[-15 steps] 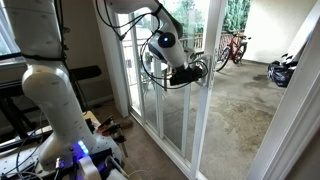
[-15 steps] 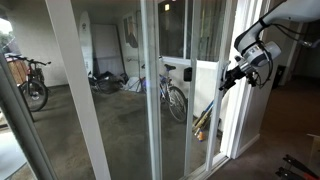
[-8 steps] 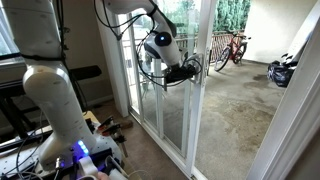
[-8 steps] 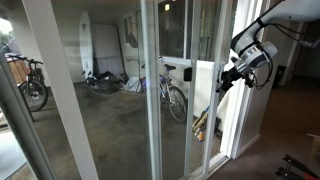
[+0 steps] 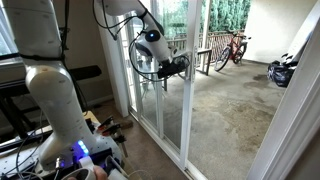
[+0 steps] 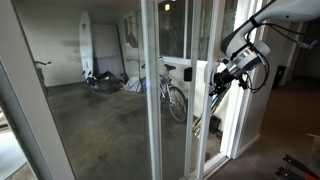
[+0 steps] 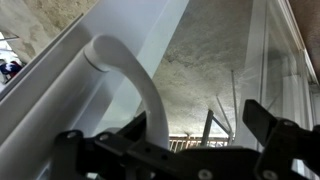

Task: Slide the glass door to the left

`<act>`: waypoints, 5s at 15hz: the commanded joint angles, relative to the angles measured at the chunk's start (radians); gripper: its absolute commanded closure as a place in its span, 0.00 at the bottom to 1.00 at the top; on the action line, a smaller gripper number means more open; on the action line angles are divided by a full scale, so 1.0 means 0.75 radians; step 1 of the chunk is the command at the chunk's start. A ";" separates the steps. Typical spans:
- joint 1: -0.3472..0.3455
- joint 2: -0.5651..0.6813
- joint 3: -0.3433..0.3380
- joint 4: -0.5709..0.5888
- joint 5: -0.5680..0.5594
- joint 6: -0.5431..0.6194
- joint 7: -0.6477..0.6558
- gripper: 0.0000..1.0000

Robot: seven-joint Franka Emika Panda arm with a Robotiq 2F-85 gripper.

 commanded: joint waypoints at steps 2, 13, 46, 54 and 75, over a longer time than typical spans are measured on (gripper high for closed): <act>0.130 0.077 0.117 0.089 -0.056 0.074 0.122 0.00; 0.357 0.253 0.224 0.232 -0.248 0.317 0.448 0.00; 0.480 0.275 0.201 0.302 -0.405 0.217 0.630 0.00; 0.387 0.264 0.352 0.363 -0.272 0.327 0.239 0.00; 0.302 0.201 0.335 0.374 0.259 0.150 -0.450 0.00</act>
